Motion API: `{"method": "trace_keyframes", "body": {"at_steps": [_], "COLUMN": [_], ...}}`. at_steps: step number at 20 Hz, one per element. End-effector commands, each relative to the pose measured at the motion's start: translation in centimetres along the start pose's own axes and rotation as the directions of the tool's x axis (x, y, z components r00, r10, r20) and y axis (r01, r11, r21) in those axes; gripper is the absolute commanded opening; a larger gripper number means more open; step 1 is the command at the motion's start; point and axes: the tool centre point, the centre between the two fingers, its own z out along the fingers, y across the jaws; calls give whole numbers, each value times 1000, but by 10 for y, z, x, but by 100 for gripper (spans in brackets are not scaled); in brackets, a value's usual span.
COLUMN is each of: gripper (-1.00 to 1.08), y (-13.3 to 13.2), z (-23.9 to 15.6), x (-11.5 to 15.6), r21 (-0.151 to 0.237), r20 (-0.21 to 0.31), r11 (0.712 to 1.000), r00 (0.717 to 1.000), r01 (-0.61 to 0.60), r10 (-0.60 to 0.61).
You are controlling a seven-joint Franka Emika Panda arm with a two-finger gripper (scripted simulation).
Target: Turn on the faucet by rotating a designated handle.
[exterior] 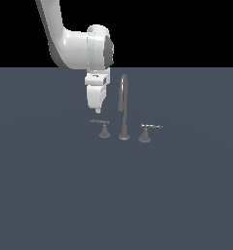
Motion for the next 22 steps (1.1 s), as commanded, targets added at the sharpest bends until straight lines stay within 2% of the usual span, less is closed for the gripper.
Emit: {"method": "trace_keyframes", "body": {"at_steps": [1, 8, 16, 22], "gripper": [-100, -100, -100, -100], "y": [-5, -12, -13, 1], "z": [16, 44, 49, 50], "x": [-1, -2, -2, -10], "r21": [9, 26, 30, 30], "r20": [-17, -45, -51, -51], "r11": [999, 993, 991, 991], "r00": [999, 992, 990, 990], "r01": [-45, -117, -132, -131], "r10": [46, 118, 133, 132]}}
